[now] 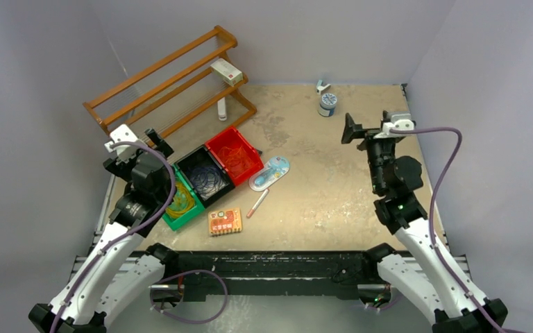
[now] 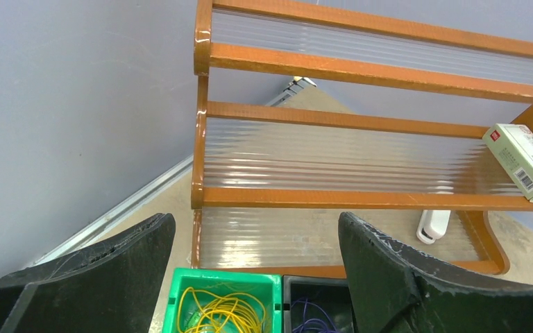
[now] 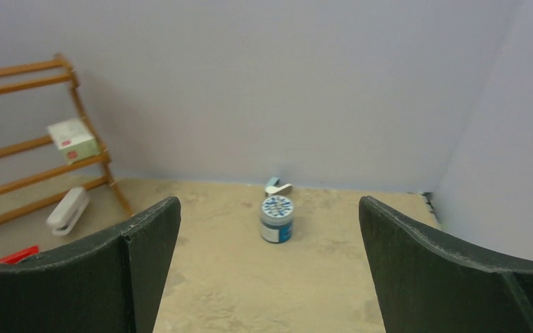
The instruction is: Untangle the cables
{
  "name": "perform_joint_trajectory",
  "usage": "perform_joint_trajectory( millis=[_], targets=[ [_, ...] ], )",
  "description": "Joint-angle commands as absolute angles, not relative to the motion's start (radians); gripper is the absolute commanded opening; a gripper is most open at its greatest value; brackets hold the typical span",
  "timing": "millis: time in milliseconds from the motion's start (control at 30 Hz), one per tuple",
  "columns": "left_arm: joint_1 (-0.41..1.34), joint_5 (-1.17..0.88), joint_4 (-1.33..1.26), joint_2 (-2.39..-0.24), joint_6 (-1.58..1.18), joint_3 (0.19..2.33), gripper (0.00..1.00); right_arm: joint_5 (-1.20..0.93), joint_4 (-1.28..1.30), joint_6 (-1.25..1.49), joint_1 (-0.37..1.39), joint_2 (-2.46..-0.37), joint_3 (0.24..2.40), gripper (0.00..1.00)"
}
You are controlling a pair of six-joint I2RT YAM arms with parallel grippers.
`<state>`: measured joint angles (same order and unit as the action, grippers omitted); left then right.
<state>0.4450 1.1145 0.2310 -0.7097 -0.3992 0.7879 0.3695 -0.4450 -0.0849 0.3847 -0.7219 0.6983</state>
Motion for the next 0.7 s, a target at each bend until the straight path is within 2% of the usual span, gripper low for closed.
perform_joint_trajectory(
  millis=[0, 267, 667],
  targets=[
    [0.440, 1.129, 0.205, -0.700, -0.373, 0.823, 0.87, 0.215, -0.464, -0.092, 0.382, -0.762, 0.757, 0.99],
    [0.440, 1.112, 0.215, -0.720, -0.389, 0.827, 0.87, 0.335, -0.518, -0.062, 0.382, -0.817, 0.764, 0.99],
    [0.440, 1.113, 0.215, -0.726, -0.394, 0.825, 0.88, 0.328, -0.559, -0.075, 0.382, -0.792, 0.732, 1.00]
  ],
)
